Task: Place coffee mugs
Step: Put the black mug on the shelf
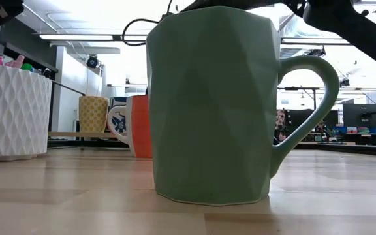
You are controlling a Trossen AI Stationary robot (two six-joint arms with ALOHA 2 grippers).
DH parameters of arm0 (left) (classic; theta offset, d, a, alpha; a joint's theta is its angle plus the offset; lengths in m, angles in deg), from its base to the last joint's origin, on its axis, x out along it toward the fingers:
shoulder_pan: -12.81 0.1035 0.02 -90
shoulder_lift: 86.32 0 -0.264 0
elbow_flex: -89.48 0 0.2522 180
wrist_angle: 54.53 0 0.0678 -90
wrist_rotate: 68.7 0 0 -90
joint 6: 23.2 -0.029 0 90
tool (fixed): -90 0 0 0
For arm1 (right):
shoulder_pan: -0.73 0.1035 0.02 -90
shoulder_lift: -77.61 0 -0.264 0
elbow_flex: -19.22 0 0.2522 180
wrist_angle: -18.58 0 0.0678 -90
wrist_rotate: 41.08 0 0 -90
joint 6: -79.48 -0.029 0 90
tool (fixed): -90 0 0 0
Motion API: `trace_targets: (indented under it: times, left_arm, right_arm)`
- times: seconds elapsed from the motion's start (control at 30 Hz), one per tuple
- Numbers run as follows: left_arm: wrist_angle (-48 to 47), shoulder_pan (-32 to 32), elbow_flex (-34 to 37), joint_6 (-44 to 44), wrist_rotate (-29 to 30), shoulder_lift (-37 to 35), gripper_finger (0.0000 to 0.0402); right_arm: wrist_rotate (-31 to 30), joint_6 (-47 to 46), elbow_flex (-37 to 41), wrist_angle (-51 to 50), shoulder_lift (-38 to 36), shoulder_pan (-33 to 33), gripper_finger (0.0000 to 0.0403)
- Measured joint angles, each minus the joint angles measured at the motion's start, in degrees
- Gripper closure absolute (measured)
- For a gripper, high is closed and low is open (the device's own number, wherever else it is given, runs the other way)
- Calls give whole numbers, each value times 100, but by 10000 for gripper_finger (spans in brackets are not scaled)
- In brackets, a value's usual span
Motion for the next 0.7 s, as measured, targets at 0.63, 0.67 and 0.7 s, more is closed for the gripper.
trace_targets:
  times: [0.63, 0.67, 0.7]
  left_arm:
    - [42, 0, 0, 4, 21, 0, 300]
    - [40, 0, 0, 4, 21, 0, 300]
    - [41, 0, 0, 4, 21, 0, 300]
  right_arm:
    - [-355, 114, -2, -221, 154, -59, 403]
    - [-367, 96, -2, -218, 157, -59, 403]
    - [-408, 44, -4, -214, 173, -59, 403]
